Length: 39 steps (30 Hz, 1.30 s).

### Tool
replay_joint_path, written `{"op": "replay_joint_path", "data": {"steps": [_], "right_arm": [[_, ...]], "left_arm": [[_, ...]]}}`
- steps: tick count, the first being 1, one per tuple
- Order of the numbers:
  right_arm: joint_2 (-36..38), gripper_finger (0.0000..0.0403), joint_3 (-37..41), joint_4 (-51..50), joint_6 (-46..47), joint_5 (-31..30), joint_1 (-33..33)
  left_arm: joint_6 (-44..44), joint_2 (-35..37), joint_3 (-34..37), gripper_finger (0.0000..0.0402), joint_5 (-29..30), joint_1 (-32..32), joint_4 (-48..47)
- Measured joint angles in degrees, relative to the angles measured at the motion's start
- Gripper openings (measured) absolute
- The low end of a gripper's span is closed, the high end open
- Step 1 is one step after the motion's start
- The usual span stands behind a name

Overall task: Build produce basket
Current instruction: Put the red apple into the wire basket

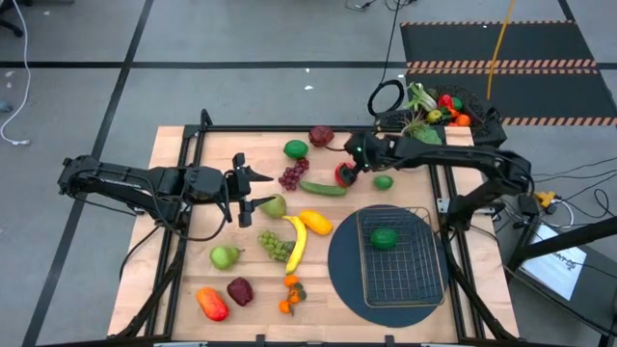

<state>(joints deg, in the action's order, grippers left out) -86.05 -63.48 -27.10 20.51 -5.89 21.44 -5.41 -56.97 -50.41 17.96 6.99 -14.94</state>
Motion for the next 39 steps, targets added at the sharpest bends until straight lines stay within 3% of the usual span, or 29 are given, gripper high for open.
{"op": "replay_joint_path", "data": {"steps": [18, 32, 39], "right_arm": [[-3.2, 0.0355, 0.5, -0.6, -0.4, 0.0, 0.9], [-11.9, 0.0355, 0.3, 3.7, -0.2, -0.3, 0.6], [-11.5, 0.0333, 0.4, 3.8, -0.2, 0.0, 0.6]], "left_arm": [[0.7, 0.0, 0.0, 0.0227, 0.0, 0.0, 1.7], [0.8, 0.0, 0.0, 0.0228, 0.0, 0.0, 1.6], [0.5, 0.0, 0.0, 0.0228, 0.0, 0.0, 1.6]]}}
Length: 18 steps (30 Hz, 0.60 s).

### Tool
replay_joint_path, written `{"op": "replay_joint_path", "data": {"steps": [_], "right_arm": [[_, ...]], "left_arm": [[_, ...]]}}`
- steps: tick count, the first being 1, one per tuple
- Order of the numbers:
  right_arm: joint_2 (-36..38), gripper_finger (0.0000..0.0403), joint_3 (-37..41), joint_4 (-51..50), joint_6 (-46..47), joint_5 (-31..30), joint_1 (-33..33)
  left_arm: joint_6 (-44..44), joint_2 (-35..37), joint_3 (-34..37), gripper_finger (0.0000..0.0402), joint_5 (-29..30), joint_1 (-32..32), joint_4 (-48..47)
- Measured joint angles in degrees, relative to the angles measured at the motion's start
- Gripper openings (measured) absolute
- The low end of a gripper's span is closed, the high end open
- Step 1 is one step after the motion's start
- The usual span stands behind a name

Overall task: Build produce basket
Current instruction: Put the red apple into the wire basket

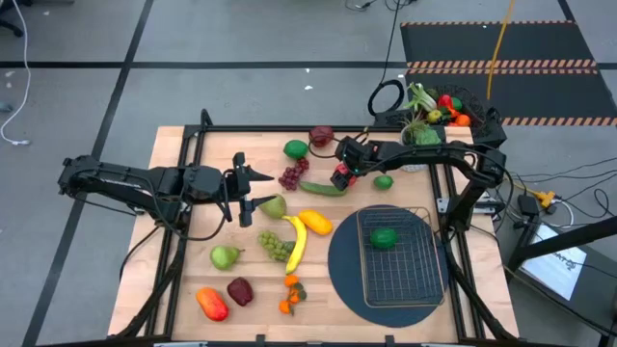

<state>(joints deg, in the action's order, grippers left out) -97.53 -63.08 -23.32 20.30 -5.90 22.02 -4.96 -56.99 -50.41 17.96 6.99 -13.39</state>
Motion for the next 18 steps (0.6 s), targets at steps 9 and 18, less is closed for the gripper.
{"op": "replay_joint_path", "data": {"steps": [9, 18], "right_arm": [[3.9, 0.0317, 0.1, -0.3, 0.2, 0.3, -0.6], [15.3, 0.0317, 0.1, -3.0, 2.7, 0.2, -5.3]], "left_arm": [[-0.3, 0.0, 0.0, 0.0228, 0.0, 0.0, 0.0], [-0.4, 0.0, 0.0, 0.0228, 0.0, 0.0, 0.0]]}}
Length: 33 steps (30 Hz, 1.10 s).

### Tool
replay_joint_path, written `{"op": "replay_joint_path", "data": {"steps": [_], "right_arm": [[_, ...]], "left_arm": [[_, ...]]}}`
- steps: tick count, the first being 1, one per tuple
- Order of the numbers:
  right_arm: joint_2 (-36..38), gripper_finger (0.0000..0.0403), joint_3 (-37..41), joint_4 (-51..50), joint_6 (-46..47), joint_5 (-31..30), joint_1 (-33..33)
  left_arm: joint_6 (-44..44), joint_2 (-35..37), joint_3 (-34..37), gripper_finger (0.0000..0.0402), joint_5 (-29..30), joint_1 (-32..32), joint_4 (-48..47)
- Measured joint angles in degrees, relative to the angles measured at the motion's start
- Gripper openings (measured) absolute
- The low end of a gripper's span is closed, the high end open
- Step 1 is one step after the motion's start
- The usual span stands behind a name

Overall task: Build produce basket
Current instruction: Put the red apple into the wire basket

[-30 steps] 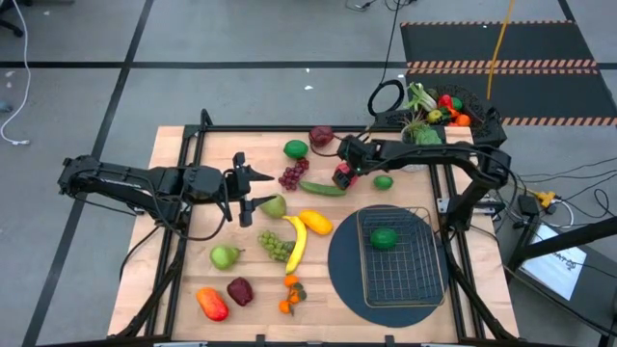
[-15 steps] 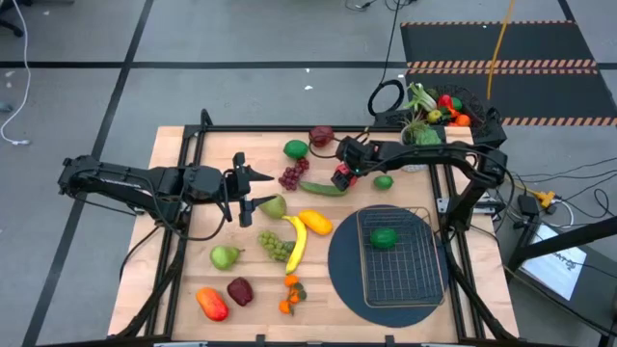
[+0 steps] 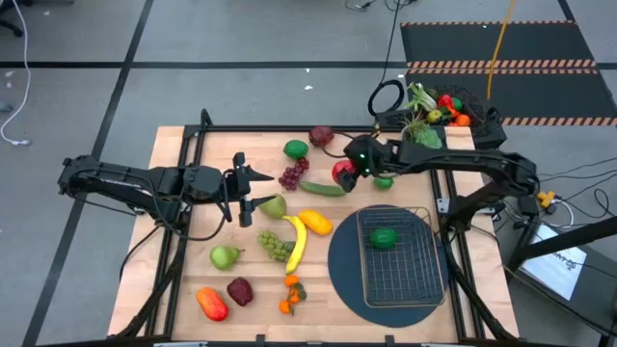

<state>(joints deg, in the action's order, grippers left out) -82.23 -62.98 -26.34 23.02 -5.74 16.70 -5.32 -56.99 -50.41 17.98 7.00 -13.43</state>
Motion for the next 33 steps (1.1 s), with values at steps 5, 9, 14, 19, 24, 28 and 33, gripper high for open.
{"op": "replay_joint_path", "data": {"steps": [5, 9, 14, 19, 24, 28, 33], "right_arm": [[6.3, 0.0317, 0.0, -3.9, 3.7, -0.9, -4.9], [10.7, 0.0317, 0.0, -6.3, 6.4, -3.8, -9.7], [15.1, 0.0317, 0.0, -8.8, 10.5, -6.5, -15.6], [18.3, 0.0317, 0.0, -12.2, 14.7, -6.2, -20.2], [21.6, 0.0318, 0.0, -16.3, 18.8, -3.0, -24.9], [23.6, 0.0318, -0.1, -21.0, 23.7, -4.7, -28.5], [24.3, 0.0318, -0.1, -27.4, 31.1, -6.2, -32.2]], "left_arm": [[-0.4, 0.0, 0.0, 0.0228, 0.0, 0.0, 0.0], [-0.5, 0.0, 0.0, 0.0228, 0.0, 0.0, 0.1], [-0.5, 0.0, 0.0, 0.0228, 0.0, 0.0, 0.2], [-0.4, 0.0, 0.0, 0.0228, 0.0, 0.0, 0.1], [-0.4, 0.0, 0.0, 0.0228, 0.0, 0.0, 0.0], [-0.4, 0.0, 0.0, 0.0228, 0.0, 0.0, 0.0], [-0.2, 0.0, 0.0, 0.0228, 0.0, 0.0, 0.0]]}}
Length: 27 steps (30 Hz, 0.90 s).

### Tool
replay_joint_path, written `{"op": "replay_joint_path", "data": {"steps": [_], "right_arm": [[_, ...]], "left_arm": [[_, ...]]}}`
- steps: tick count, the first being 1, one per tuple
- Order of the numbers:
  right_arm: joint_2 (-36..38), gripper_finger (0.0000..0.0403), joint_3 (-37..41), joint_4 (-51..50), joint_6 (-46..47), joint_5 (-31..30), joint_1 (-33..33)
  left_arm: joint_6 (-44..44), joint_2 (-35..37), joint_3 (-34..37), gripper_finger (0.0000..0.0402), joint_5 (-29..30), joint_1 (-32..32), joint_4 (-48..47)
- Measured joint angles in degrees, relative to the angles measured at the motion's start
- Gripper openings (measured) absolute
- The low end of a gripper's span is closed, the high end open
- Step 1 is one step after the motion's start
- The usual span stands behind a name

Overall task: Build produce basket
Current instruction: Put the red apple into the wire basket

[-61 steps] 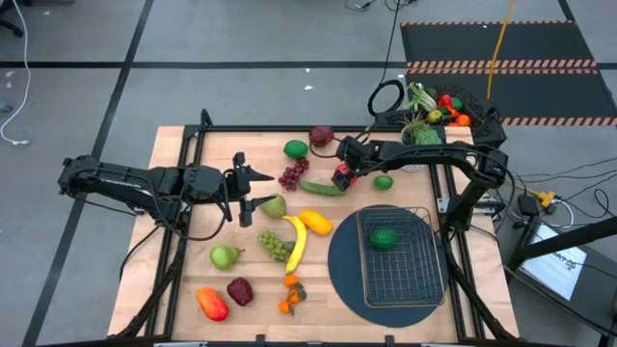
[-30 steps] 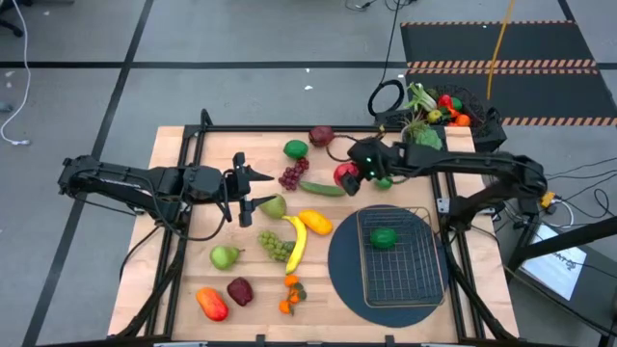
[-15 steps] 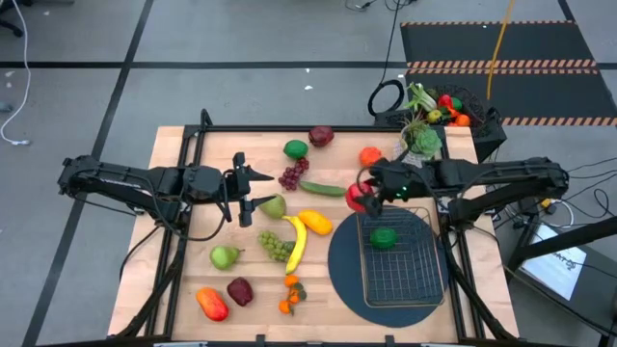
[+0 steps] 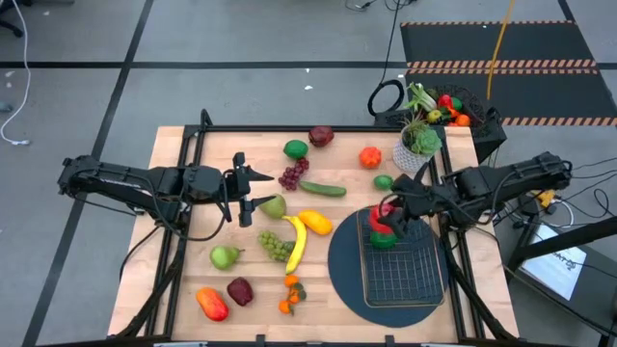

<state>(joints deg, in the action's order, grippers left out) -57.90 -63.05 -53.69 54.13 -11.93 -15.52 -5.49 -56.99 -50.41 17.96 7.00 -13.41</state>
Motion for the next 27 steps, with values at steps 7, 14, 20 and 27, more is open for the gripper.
{"op": "replay_joint_path", "data": {"steps": [7, 14, 20, 27], "right_arm": [[-0.1, 0.0318, 0.0, -7.1, 8.6, 0.0, -3.8], [-0.1, 0.0318, 0.2, -10.5, 15.5, -0.3, -7.8], [-0.3, 0.0318, 3.7, -10.9, 20.9, -1.3, -10.3], [-0.3, 0.0318, 8.9, -10.9, 25.0, 1.6, -11.0]], "left_arm": [[0.0, 0.0, 0.0, 0.0228, 0.0, 0.0, 0.0], [0.1, 0.0, 0.0, 0.0228, 0.0, 0.0, 0.0], [0.7, 0.0, 0.0, 0.0228, 0.0, 0.0, 0.0], [0.8, 0.0, 0.0, 0.0228, 0.0, 0.0, 0.2]]}}
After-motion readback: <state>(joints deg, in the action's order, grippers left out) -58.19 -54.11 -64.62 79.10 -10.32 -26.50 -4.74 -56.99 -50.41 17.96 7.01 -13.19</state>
